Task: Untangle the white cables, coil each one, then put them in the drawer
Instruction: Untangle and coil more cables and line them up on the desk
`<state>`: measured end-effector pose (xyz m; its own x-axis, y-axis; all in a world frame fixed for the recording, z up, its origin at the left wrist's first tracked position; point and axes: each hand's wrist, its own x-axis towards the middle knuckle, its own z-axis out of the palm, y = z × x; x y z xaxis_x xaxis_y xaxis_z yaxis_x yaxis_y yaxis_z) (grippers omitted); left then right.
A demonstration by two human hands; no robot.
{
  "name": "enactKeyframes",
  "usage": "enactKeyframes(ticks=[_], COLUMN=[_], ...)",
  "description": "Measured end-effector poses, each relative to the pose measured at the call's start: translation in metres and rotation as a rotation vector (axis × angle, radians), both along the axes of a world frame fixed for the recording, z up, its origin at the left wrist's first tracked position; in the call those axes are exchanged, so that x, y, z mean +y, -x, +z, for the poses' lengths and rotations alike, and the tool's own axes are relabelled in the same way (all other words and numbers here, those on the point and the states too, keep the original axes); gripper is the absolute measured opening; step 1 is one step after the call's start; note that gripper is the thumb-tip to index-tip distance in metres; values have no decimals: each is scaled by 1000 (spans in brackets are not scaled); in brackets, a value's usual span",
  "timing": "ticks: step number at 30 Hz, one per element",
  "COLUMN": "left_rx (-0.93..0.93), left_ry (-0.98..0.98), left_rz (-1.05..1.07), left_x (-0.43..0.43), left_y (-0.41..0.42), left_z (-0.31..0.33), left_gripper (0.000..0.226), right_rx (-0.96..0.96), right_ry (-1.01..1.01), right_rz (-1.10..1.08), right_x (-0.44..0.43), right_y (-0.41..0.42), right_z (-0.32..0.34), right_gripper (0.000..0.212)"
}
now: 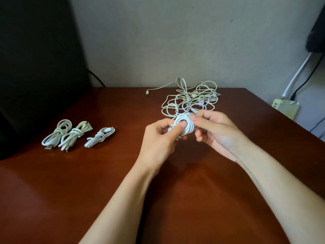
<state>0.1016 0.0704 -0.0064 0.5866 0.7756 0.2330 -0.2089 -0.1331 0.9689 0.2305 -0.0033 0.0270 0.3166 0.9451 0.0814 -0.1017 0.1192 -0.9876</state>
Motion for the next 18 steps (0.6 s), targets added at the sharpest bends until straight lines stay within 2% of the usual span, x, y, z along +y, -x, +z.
enactKeyframes(ticks=[3, 8, 14, 18], left_rx=[30, 32, 34, -2], left_ry=[-8, 12, 59, 164], left_rz=[29, 67, -65, -174], left_x=[3, 2, -1, 0], left_y=[-1, -3, -3, -6], left_z=[-4, -6, -1, 0], left_gripper=[19, 18, 24, 30], right_rx=[-84, -121, -152, -246], right_ry=[-15, -24, -47, -46], right_rz=[-73, -117, -17, -166], right_x=[2, 5, 3, 4], right_y=[1, 1, -3, -10], right_z=[-4, -10, -7, -8], right_gripper=[20, 16, 22, 24])
